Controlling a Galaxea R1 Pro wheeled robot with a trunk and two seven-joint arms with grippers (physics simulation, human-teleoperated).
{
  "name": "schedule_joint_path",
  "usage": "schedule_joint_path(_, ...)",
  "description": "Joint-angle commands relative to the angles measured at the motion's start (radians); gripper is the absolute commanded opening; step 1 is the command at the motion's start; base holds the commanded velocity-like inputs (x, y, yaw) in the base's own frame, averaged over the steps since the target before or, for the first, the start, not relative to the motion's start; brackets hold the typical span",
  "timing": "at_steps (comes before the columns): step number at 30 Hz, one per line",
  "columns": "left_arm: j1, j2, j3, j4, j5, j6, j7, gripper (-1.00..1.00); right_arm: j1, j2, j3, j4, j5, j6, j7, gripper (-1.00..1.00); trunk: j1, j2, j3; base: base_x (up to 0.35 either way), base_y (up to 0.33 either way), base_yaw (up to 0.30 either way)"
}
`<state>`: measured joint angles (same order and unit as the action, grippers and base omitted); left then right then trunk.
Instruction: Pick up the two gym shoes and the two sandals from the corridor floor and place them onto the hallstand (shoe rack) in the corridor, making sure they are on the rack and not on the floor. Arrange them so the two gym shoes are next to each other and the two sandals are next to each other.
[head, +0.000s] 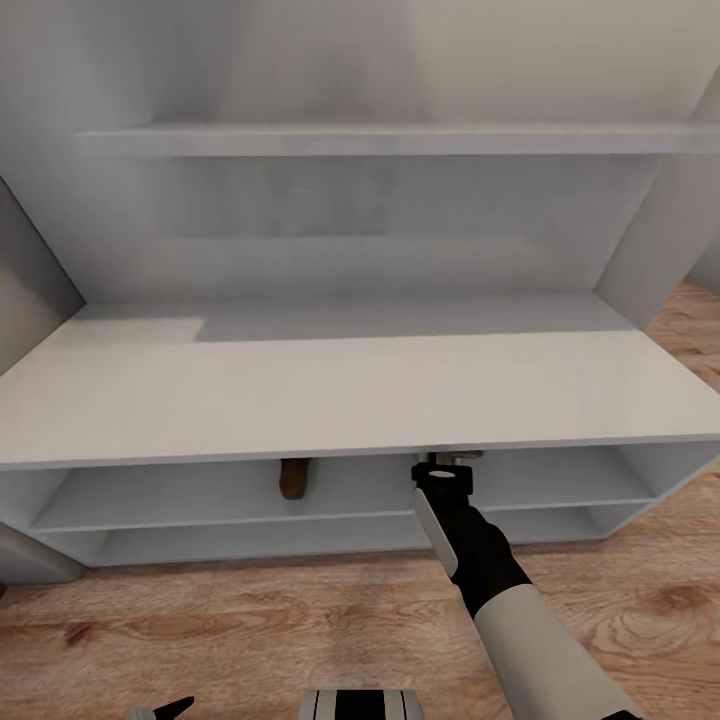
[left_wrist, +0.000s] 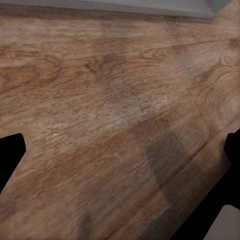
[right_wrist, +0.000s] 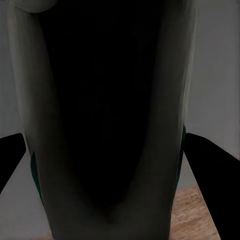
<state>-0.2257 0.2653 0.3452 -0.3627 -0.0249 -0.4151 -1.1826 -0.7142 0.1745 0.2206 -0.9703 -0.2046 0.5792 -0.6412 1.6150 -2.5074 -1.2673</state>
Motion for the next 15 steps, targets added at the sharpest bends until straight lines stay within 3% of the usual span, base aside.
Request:
schedule_joint_path(1,-0.001,-0.001,0.006,0.001,-0.003,-0.004,-0.005,1.00,-0.001,0.000,0.001,-0.001,-0.009,0.002,-0.008,-1.00,0.000,0.000,-0.001,0.040,0.000,0.000)
schedule_joint_path(5,-0.001,0.000,0.005,0.001,-0.003,-0.004,-0.005,1.00,-0.001,0.000,0.001,-0.001,-0.007,0.002,-0.008,-1.00,0.000,0.000,-0.001,0.036,0.000,0.000)
schedule_joint_path(6,-0.001,0.000,0.005,0.001,-0.003,-0.004,-0.005,1.00,-0.001,0.000,0.000,-0.001,-0.007,0.002,-0.008,1.00,0.000,0.000,-0.001,0.014,0.000,0.000)
schedule_joint_path(15,0.000,0.000,0.005,0.001,-0.003,-0.004,-0.005,1.00,-0.001,0.000,0.000,-0.002,-0.007,0.003,-0.008,1.00,0.000,0.000,-0.001,0.003,0.000,0.000)
